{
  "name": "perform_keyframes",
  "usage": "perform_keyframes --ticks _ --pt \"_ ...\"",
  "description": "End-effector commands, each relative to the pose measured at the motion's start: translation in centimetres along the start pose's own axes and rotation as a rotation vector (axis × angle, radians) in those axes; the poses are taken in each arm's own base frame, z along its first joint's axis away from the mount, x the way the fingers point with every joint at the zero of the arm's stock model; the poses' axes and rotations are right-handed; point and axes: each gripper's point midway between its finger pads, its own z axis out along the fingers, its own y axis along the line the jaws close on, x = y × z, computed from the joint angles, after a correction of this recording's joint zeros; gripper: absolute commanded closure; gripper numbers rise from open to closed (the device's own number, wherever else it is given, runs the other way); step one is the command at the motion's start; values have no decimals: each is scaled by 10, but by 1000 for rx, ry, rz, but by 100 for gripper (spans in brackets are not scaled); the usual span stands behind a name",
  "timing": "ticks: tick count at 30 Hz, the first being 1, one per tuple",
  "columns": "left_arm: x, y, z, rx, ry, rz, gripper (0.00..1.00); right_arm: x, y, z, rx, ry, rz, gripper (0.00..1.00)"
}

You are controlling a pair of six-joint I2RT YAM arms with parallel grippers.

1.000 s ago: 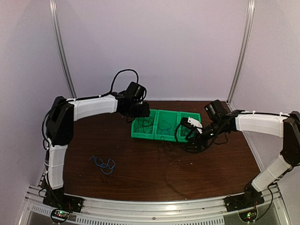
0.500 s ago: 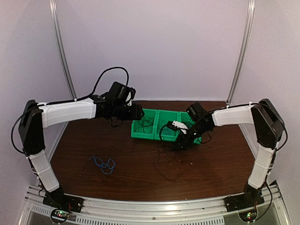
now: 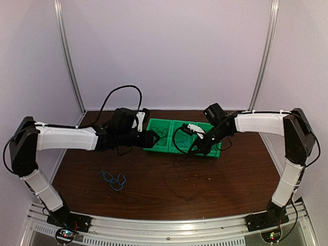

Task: Untangle the cables

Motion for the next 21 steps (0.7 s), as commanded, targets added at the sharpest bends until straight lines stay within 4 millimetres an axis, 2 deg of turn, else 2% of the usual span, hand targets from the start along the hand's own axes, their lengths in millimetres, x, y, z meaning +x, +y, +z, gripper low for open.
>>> perform_keyframes --ticks 1,5,10,13,15,17,21 --pt "-1 -65 -4 224 -134 173 39 -77 45 -76 -30 -171 -132 100" --pt "7 -92 -6 324 -187 180 39 -100 73 -106 -72 -203 -181 100" --pt "-5 -121 -13 416 -297 186 38 -119 99 -122 -108 -241 -226 100" --pt "-17 -132 -17 438 -371 178 38 -125 110 -125 -126 -249 -251 100" --pt "-23 -132 -12 423 -398 157 46 -128 116 -126 -140 -251 -265 100" --pt "-25 -125 -1 377 -401 129 59 -132 124 -131 -165 -261 -275 100" --pt "-12 -102 26 265 -390 78 82 -149 148 -158 -231 -324 -333 100"
